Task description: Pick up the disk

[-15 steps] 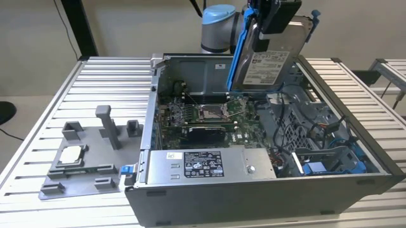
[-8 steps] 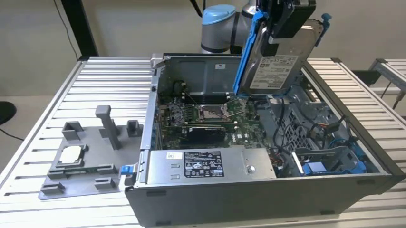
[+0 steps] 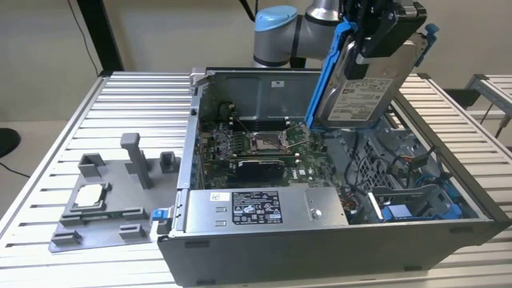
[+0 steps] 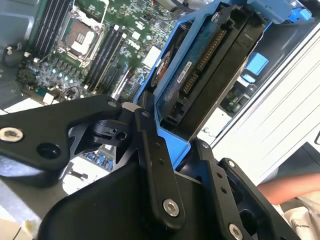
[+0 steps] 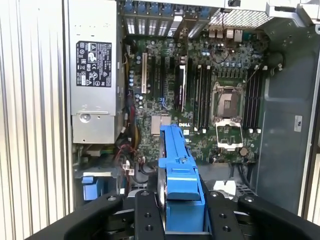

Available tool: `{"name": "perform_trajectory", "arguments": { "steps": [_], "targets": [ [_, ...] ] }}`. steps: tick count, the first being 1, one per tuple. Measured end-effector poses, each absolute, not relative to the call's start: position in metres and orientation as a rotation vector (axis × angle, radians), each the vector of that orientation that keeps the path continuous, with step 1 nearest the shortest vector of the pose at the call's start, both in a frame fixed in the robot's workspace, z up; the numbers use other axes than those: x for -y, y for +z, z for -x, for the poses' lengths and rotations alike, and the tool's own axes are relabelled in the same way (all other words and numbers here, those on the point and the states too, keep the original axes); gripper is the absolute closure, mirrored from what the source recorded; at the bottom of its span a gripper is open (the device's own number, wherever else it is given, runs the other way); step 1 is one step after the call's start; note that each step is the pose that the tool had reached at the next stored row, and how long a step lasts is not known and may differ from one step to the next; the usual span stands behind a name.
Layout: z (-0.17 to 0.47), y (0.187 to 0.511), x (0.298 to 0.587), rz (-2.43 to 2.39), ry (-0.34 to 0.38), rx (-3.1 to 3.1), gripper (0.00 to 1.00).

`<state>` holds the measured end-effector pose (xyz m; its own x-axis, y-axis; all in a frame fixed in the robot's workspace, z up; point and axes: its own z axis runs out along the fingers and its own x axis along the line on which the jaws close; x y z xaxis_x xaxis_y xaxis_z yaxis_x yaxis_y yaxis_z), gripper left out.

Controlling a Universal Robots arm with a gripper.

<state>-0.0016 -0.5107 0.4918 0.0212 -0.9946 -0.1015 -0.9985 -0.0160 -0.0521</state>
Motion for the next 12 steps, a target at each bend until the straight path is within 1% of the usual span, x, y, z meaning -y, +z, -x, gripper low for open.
{"name": "perform_trajectory", "arguments": {
  "steps": [12],
  "targets": [
    [-0.013,0.492,0.538,2.165,0.057,-2.126,1.00]
  ]
}}
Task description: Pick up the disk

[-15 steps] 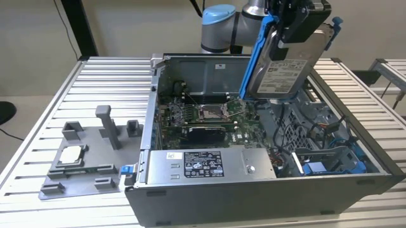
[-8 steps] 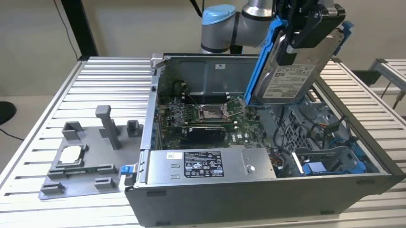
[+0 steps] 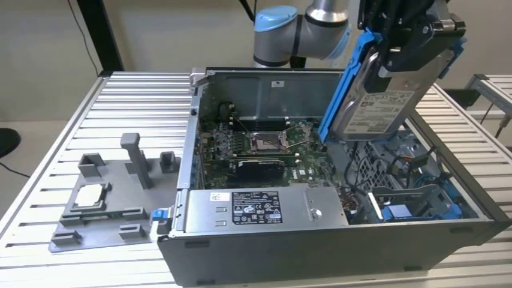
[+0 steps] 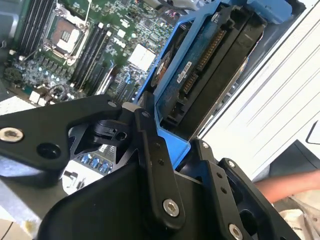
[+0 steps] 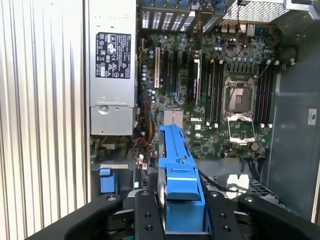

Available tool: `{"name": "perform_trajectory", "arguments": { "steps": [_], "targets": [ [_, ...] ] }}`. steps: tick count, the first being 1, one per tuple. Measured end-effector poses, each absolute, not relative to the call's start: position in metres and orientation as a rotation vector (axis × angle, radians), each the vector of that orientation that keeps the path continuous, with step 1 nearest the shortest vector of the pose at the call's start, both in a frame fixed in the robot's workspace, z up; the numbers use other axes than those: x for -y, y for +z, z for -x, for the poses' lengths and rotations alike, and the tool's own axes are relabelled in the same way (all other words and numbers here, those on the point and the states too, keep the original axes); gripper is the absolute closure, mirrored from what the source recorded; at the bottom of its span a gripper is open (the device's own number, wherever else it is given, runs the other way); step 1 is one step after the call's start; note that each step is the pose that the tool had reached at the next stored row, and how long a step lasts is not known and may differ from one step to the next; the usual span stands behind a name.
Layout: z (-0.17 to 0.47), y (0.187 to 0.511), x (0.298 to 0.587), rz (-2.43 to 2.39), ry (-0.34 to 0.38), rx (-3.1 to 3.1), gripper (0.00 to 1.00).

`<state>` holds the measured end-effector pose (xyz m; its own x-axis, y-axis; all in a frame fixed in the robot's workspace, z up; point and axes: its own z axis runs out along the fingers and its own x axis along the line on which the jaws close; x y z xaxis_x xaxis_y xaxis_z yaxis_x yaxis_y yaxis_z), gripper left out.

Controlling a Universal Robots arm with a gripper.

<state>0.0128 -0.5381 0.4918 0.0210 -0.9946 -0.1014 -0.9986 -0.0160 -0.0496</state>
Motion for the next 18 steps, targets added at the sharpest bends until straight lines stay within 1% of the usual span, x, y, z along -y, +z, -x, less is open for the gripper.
{"name": "perform_trajectory", "arguments": {
  "steps": [7,15,18],
  "targets": [
    [-0.016,0.491,0.554,2.163,0.053,-2.124,1.00],
    [-0.017,0.487,0.555,2.130,-0.002,-2.111,1.00],
    [-0.019,0.484,0.555,2.119,-0.010,-2.115,1.00]
  ]
}}
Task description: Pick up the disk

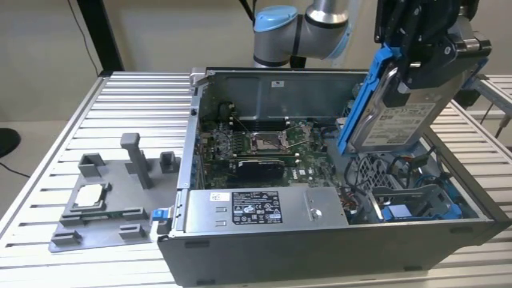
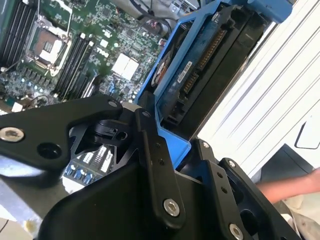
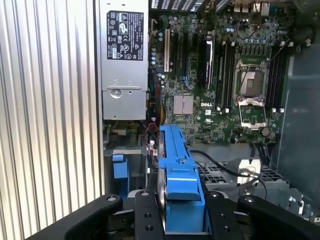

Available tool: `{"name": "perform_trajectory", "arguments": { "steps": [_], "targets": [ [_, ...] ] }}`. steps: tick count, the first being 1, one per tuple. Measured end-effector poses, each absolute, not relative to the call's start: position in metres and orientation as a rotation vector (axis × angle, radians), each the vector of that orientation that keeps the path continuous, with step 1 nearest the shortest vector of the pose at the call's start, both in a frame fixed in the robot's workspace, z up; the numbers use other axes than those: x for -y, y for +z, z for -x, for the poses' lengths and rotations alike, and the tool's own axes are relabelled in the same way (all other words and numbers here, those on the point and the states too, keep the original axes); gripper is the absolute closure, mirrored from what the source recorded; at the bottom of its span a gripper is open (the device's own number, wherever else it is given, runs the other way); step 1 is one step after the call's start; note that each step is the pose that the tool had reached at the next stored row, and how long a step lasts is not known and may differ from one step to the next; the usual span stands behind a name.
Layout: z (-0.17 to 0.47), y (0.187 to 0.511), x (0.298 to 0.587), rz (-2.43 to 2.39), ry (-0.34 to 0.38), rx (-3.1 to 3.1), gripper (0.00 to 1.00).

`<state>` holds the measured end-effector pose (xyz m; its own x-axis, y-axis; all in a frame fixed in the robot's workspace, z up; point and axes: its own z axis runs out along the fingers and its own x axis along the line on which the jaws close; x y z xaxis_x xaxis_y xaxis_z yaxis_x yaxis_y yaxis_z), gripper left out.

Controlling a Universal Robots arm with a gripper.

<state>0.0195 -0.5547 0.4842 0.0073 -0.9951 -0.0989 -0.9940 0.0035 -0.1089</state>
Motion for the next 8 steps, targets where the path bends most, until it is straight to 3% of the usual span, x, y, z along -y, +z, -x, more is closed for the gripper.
{"name": "perform_trajectory", "arguments": {
  "steps": [8],
  "targets": [
    [-0.037,0.478,0.557,2.112,-0.013,-2.119,1.00]
  ]
}}
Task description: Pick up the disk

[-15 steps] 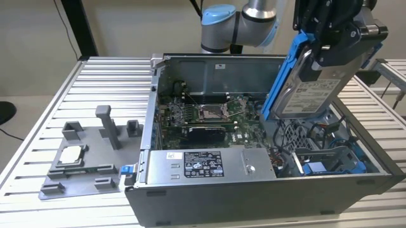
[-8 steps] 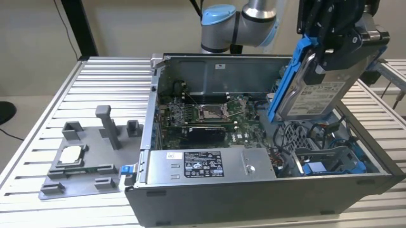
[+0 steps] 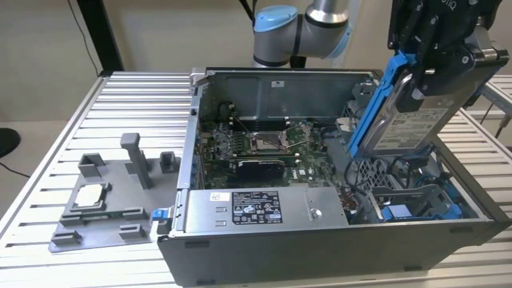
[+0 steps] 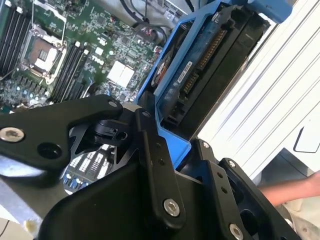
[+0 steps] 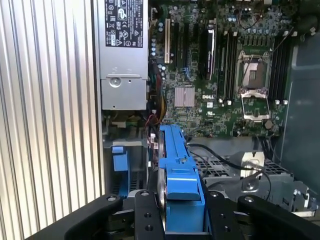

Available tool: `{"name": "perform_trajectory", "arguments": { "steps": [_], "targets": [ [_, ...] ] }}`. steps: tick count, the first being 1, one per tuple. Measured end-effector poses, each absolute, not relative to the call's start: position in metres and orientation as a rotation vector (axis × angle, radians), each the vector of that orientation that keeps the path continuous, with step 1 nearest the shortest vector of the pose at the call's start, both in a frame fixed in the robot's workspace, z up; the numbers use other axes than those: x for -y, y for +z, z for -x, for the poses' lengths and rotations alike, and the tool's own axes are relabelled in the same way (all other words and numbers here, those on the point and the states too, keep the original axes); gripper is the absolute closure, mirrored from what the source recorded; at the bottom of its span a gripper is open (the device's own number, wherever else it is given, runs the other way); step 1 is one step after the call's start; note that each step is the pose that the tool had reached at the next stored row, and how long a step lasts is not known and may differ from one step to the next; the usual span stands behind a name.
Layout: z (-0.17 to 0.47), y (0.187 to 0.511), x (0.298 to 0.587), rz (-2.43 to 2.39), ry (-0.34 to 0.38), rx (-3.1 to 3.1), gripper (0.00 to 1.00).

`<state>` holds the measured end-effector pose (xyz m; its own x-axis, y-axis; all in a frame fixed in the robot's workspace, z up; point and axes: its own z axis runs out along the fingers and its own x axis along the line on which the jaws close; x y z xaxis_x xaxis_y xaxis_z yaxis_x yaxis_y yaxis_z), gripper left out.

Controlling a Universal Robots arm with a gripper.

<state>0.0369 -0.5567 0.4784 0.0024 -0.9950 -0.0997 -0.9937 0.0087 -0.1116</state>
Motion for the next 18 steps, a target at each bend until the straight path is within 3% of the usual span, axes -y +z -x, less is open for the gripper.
{"name": "perform_trajectory", "arguments": {
  "steps": [18],
  "targets": [
    [-0.077,0.479,0.587,2.114,-0.002,-2.122,1.00]
  ]
}}
